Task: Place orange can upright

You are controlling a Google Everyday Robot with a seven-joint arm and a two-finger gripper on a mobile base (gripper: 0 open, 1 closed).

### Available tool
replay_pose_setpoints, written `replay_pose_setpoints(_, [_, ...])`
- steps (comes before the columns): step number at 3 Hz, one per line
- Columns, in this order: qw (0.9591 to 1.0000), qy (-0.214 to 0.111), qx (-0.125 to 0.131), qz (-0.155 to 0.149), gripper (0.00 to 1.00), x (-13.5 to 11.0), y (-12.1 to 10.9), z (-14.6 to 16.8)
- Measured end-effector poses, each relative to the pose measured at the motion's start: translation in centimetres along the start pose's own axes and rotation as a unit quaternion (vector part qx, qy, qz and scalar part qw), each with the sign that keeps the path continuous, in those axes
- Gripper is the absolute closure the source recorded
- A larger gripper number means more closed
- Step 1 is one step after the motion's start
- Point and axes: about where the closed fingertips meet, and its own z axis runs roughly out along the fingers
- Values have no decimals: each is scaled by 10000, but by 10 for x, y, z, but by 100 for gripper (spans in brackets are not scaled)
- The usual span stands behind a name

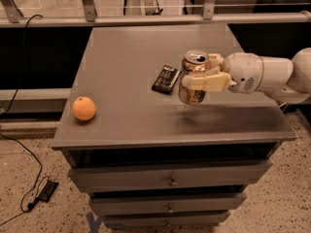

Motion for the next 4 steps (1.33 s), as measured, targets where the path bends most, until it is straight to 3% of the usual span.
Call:
replay_pose_setpoints(1, [9995,255,99,-158,59,9,-1,-2])
replay_pose_setpoints(2, [9987,290,174,-372,36,31,-2,-14])
replay_pose_setpoints(3, [9986,289,149,-412,12,31,-2,-11])
replay_pose_setpoints(4, [9986,289,125,-417,0,31,-1,-9])
